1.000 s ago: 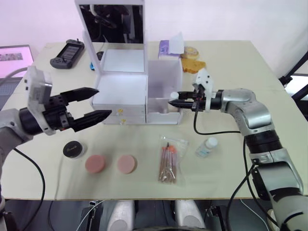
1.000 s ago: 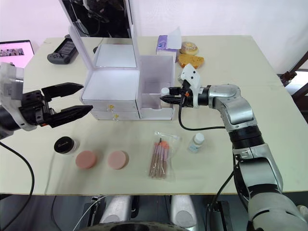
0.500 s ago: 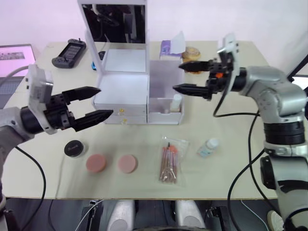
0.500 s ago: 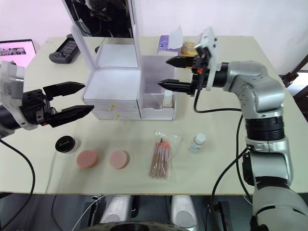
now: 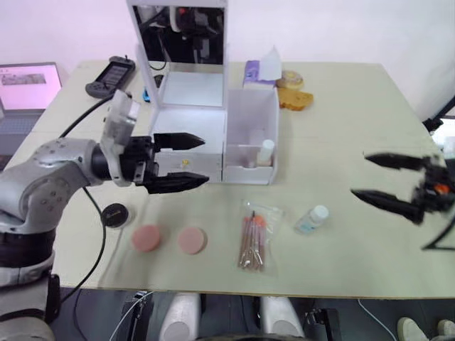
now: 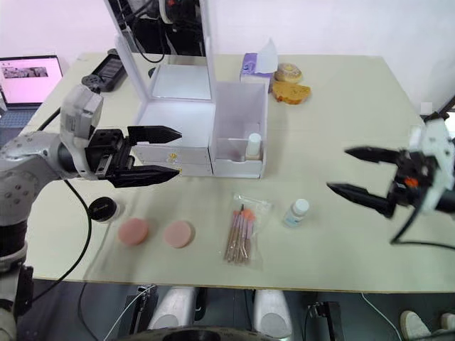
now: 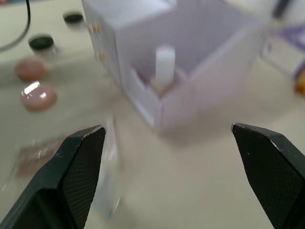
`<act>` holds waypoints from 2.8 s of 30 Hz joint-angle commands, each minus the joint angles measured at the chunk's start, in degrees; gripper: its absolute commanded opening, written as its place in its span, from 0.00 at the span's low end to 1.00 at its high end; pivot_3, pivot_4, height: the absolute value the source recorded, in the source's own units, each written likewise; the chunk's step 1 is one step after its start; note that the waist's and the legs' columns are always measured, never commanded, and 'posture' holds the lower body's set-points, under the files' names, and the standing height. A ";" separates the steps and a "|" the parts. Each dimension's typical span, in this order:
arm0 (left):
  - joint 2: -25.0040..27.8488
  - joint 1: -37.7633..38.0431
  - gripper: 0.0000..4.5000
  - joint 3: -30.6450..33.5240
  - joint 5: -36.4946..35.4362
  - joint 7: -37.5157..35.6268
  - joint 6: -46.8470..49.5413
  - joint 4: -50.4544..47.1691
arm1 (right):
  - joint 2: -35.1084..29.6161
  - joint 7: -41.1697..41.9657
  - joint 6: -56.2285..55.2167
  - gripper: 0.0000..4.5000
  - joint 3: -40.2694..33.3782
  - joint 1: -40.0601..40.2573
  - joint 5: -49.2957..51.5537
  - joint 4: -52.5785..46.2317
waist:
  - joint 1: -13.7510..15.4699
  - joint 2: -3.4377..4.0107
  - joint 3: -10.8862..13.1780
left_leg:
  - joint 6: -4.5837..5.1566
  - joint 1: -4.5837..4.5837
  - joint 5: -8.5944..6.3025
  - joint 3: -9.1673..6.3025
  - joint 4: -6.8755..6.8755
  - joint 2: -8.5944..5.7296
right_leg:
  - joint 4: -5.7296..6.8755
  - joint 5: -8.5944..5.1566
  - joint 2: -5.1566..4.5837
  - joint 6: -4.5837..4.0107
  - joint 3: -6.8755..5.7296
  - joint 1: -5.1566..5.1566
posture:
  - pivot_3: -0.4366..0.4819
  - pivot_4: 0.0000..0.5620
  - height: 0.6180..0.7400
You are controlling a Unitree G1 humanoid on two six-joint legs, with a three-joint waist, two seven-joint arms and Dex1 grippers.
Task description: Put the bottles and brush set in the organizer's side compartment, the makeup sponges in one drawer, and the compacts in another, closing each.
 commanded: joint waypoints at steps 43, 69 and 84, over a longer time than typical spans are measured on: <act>1.58 1.26 1.00 0.04 7.97 -5.86 -3.69 0.89 | 8.11 -18.86 -15.85 0.94 22.73 7.66 -7.98 -10.88 | 0.02 -0.14 0.04 | -0.01 0.69 -0.01 -0.01 -0.09 0.04 | -0.21 -0.18 -0.03 -0.13 0.01 0.75 | 0.48 0.27 1.00; 2.19 0.34 1.00 -0.35 8.92 -4.48 -3.37 0.81 | 8.70 -17.14 -17.76 0.15 26.26 4.32 -5.17 -7.26 | -0.03 -0.14 0.04 | 0.00 0.71 -0.01 -0.02 -0.10 0.04 | -0.18 -0.18 -0.03 -0.13 0.01 0.74 | 0.48 0.27 1.00; 2.70 4.93 1.00 6.33 7.16 -1.28 -2.94 1.35 | 0.30 -22.14 -3.46 0.15 23.85 -24.67 12.11 -3.16 | -1.06 -0.04 0.10 | 0.00 0.72 -0.01 0.07 -0.10 0.06 | -0.15 -0.11 -0.04 -0.20 0.05 0.63 | 0.48 0.27 1.00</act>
